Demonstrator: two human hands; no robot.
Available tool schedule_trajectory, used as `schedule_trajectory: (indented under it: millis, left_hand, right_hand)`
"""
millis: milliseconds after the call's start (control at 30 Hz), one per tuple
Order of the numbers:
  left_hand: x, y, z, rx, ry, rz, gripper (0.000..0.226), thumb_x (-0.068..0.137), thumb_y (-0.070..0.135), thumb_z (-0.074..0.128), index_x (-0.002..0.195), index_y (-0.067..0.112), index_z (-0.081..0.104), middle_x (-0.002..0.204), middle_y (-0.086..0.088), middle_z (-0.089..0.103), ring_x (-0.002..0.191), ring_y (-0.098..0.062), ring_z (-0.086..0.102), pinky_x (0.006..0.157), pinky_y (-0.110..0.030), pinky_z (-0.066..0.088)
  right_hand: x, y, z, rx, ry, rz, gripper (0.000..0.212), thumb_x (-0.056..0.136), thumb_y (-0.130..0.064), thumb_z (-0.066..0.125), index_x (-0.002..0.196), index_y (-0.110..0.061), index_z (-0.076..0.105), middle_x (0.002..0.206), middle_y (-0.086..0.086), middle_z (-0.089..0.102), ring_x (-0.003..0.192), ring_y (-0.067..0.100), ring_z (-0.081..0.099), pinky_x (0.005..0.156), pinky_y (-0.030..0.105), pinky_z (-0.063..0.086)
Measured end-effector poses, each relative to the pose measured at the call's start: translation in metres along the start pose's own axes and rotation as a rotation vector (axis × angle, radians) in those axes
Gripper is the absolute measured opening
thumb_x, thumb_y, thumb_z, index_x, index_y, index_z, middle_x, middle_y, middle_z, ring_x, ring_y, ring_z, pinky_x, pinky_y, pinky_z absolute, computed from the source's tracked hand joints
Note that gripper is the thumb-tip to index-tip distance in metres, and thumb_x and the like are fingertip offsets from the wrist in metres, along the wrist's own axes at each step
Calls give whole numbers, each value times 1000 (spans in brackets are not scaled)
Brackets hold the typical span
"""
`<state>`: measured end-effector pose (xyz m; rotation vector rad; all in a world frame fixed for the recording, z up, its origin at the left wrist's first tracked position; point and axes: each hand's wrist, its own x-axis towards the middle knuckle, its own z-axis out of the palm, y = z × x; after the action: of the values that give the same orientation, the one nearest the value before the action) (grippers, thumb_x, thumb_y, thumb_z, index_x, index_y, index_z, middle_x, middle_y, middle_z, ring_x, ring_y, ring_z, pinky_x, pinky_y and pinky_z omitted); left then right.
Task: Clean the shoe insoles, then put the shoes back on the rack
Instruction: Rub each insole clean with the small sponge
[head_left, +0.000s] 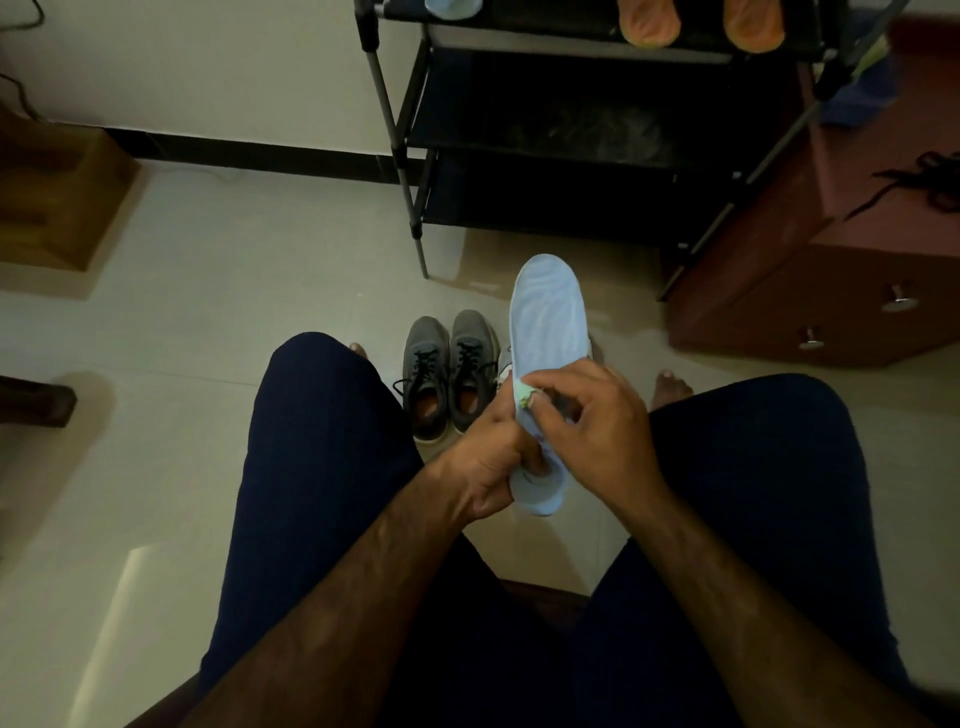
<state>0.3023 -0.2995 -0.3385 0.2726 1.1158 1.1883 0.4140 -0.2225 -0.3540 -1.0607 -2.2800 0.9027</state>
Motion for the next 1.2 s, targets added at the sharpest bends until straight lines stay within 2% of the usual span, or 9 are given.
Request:
schedule_trajectory:
  millis: [200, 367, 533, 667, 733, 867, 1000, 1100, 1200]
  left_hand:
    - [3, -1, 2, -13, 15, -16, 101, 71, -37, 28, 150, 24, 44, 111, -10, 71, 98, -23, 70, 73, -35, 60]
    - [3, -5, -1, 40, 22, -39, 81, 61, -25, 41, 136, 1, 54, 116, -27, 63, 116, -45, 59, 83, -40, 48]
    - [9, -2, 0, 46, 73, -21, 96, 71, -32, 35, 150, 21, 46, 121, -14, 70, 108, -33, 66, 78, -36, 57]
    - [8, 7, -6, 18, 98, -31, 67, 81, -19, 48, 136, 17, 58, 108, -17, 73, 88, -31, 70, 72, -39, 59]
    - [8, 11, -8, -1, 115, -47, 56, 85, -14, 51, 131, 15, 62, 103, -16, 74, 81, -28, 71, 68, -37, 60]
    - [14, 7, -13, -83, 164, -26, 68, 77, -19, 50, 137, 13, 56, 125, -26, 67, 96, -38, 68, 72, -43, 59]
    - [17, 4, -16, -96, 181, 39, 85, 60, -16, 51, 140, 13, 56, 128, -25, 66, 113, -48, 62, 91, -60, 54]
    - [19, 4, -18, -120, 204, 70, 87, 58, -15, 49, 141, 12, 55, 128, -24, 66, 117, -51, 61, 95, -64, 52]
    - [21, 3, -19, -141, 216, 82, 85, 63, -21, 45, 142, 9, 54, 129, -26, 66, 114, -50, 64, 88, -57, 57]
  right_hand:
    - [17, 13, -5, -50, 42, 133, 19, 91, -27, 70, 108, -27, 78, 102, -2, 70, 90, 16, 63, 79, 42, 58]
    - [-4, -4, -2, 12, -55, 13, 24, 88, -31, 64, 106, -27, 79, 99, -7, 68, 94, 13, 62, 86, 32, 53]
    - [12, 13, -5, -16, -4, 185, 16, 90, -25, 73, 105, -30, 78, 97, -6, 69, 83, 12, 64, 76, 38, 59]
    - [8, 9, -16, 314, -51, 326, 16, 92, -13, 75, 102, -25, 78, 96, -8, 75, 84, 8, 71, 79, 36, 62]
    - [10, 7, -24, 480, -1, 440, 24, 92, -5, 72, 102, -27, 75, 93, -2, 76, 76, 10, 70, 73, 34, 61]
    - [12, 3, -32, 695, -3, 516, 47, 98, 4, 57, 114, -37, 74, 93, -4, 76, 64, 14, 64, 55, 23, 47]
    - [9, -3, -28, 666, -47, 482, 40, 98, 4, 55, 113, -28, 75, 89, 11, 77, 61, 16, 67, 51, 21, 43]
    - [7, -5, -24, 651, -78, 447, 38, 96, 5, 61, 112, -27, 74, 94, 6, 77, 63, 19, 70, 60, 22, 53]
    - [4, -3, -21, 637, -124, 401, 35, 93, 3, 68, 115, -24, 74, 107, 4, 76, 80, 22, 76, 72, 29, 60]
